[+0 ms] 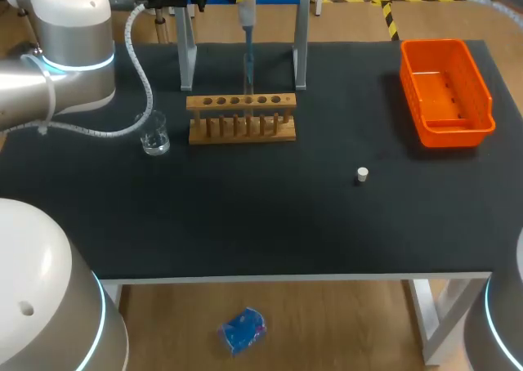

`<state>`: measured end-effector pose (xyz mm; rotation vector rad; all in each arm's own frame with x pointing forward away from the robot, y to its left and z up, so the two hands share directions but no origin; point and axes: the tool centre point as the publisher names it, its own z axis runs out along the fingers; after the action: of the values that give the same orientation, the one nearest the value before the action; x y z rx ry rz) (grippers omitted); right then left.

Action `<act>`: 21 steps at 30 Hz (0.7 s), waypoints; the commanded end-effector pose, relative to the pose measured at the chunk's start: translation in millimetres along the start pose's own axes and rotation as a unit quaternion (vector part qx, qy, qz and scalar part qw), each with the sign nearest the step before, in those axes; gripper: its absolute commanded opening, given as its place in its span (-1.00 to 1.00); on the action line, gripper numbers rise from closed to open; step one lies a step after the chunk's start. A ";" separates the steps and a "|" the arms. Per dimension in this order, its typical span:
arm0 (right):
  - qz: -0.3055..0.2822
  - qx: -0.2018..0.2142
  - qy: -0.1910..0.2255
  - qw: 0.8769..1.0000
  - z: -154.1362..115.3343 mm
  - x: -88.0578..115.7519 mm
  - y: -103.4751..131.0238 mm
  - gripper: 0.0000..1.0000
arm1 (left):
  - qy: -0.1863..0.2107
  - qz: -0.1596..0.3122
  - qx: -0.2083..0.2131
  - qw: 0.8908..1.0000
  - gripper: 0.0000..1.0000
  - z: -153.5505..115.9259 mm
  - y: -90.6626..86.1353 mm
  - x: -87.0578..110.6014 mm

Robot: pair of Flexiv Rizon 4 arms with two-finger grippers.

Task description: Invert the test tube, pick up the pipette, mount the tip to pipette, aspirate from beaker and dispense into the tube, eject the tip, return the pipette, and cap with the stopper.

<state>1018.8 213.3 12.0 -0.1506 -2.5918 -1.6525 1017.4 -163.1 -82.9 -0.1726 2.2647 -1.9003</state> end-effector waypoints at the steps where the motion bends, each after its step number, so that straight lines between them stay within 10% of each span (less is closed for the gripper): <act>1: -0.006 -0.001 -0.012 1.000 -21.0 6.0 -4.6 1.00 | -0.001 0.000 -0.002 1.000 -1.00 -0.3 -1.3 0.8; 21: -0.091 -0.027 -0.008 0.995 -29.2 8.9 -89.0 1.00 | -0.001 0.000 -0.002 1.000 -1.00 -0.3 -1.3 0.8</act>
<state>1003.5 150.8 -43.6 0.0735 -2.6573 -1.7500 1017.4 -163.2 -82.9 -0.1727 2.2650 -1.9001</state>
